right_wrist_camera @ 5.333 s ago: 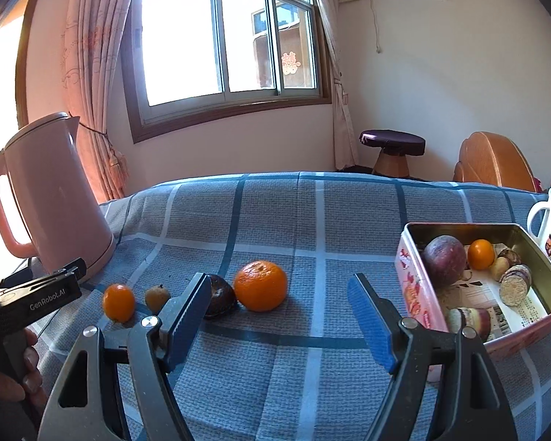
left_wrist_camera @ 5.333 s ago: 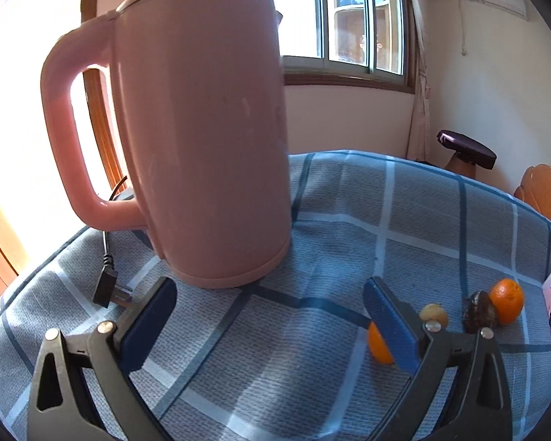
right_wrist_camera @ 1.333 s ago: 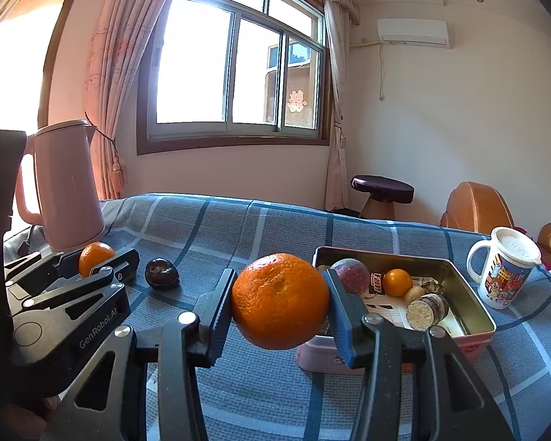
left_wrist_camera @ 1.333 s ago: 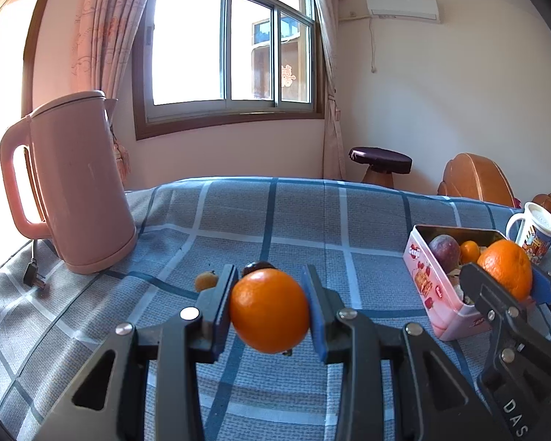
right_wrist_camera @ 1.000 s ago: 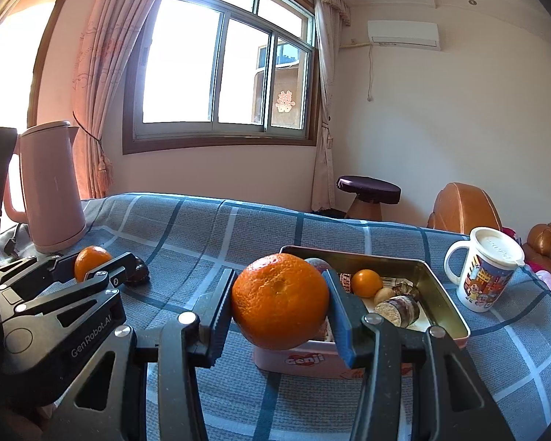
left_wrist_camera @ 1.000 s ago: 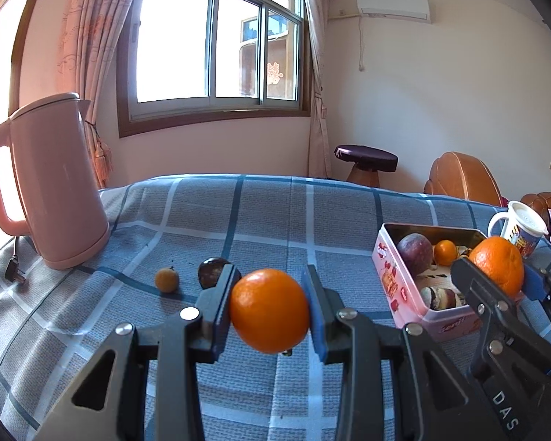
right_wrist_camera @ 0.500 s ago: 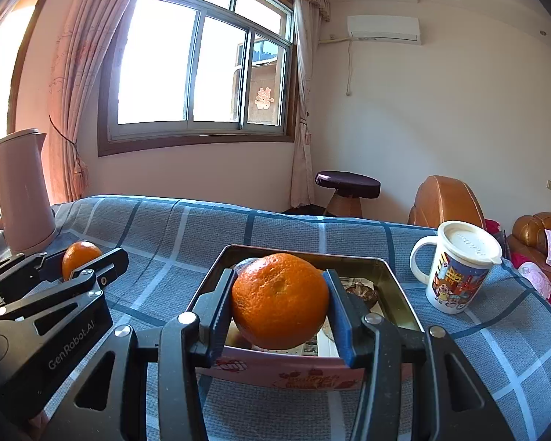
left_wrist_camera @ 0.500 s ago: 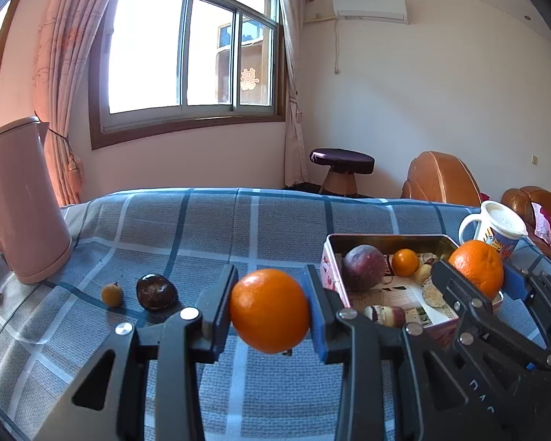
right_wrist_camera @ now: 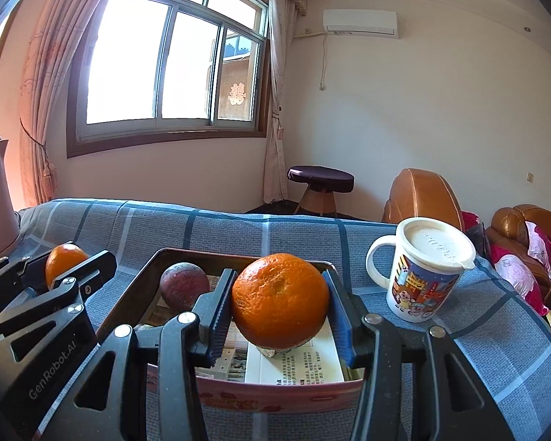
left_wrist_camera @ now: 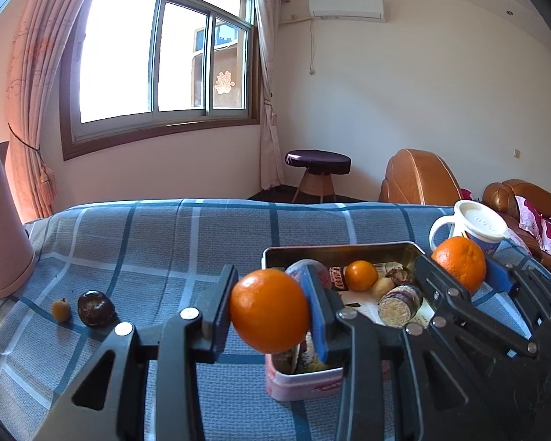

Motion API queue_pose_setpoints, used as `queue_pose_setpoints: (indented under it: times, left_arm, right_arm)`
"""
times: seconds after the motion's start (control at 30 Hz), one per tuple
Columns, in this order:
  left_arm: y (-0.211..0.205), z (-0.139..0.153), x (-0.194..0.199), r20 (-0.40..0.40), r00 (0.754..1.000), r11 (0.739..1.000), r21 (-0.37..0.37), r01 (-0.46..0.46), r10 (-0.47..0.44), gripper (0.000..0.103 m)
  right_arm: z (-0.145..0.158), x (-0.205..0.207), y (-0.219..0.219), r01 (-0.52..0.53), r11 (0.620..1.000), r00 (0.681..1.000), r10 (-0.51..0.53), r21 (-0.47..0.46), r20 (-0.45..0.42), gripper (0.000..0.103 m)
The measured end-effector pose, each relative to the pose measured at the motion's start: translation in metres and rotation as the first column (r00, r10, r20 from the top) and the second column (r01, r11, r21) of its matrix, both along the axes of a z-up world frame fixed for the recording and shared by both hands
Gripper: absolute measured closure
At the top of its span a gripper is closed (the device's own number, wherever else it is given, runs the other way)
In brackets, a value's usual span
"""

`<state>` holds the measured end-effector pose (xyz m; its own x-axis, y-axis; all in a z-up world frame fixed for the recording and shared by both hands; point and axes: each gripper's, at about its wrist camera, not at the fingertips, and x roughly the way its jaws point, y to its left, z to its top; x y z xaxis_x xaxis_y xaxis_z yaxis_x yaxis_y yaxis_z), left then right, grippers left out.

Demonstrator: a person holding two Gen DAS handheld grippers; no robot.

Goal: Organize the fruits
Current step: 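Lower both oranges into the tin box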

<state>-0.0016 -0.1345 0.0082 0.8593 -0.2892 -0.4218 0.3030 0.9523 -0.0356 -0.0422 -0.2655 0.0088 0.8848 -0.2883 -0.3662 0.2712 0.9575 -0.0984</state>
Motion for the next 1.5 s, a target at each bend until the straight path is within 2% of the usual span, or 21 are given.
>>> queue_pose_setpoints:
  times: [0.57,0.87,1.2,1.5]
  left_arm:
    - [-0.036,-0.011,0.029,-0.069,0.997,1.000,0.002,0.031,-0.031,0.066]
    - [-0.048,-0.013,0.041,-0.103,0.994,0.999,0.008,0.036,-0.034,0.066]
    - [-0.057,-0.020,0.054,-0.163,0.986,0.999,0.033,0.027,-0.021,0.066]
    - [-0.059,-0.028,0.065,-0.229,0.974,0.999,0.047,0.010,0.001,0.066]
  right_arm:
    - [-0.006,0.028,-0.036,0.035,0.998,0.997,-0.032,0.055,-0.066,0.054]
    - [-0.013,0.046,-0.050,0.032,0.992,0.991,-0.016,0.119,-0.134,0.054]
    - [-0.022,0.063,-0.050,0.003,0.990,0.975,0.029,0.144,-0.222,0.053]
    - [-0.024,0.065,-0.048,-0.012,0.990,0.972,0.045,0.143,-0.230,0.053]
